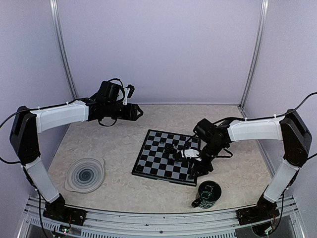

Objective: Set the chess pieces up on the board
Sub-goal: Place the rook at a8, then pick up the pawn from the chessboard.

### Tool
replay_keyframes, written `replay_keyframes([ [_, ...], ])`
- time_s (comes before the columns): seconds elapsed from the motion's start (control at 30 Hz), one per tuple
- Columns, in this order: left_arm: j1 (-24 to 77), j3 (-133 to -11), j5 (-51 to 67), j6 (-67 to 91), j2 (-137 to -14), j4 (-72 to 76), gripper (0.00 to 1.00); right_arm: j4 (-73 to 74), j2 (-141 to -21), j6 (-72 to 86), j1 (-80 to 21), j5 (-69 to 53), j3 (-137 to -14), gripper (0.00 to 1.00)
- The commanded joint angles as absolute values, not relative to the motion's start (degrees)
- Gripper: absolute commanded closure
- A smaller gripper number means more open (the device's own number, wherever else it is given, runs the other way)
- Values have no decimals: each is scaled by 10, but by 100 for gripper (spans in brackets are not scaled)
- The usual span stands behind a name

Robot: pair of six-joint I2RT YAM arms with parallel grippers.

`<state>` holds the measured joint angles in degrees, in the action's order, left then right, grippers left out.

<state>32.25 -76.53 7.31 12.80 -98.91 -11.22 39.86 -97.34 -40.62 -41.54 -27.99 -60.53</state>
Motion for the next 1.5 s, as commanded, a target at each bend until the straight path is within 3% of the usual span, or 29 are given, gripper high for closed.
replay_keyframes([
  [0.0, 327, -785, 79, 128, -998, -114, 37, 426, -955, -411, -419, -298, -654, 58],
  [0.27, 332, -786, 78, 126, -996, -117, 37, 373, -1002, -358, -365, -216, -714, 70],
  [0.5, 334, -787, 78, 125, -995, -119, 37, 331, -1050, -324, -356, -136, -726, 66],
  [0.97, 338, -790, 80, 124, -1000, -122, 37, 333, -1095, -321, -353, -157, -749, 63],
  [1.3, 340, -792, 80, 122, -1004, -125, 36, 351, -1107, -326, -352, -185, -766, 88],
  [1.47, 340, -793, 79, 121, -1005, -127, 36, 359, -1073, -335, -352, -186, -740, 95],
])
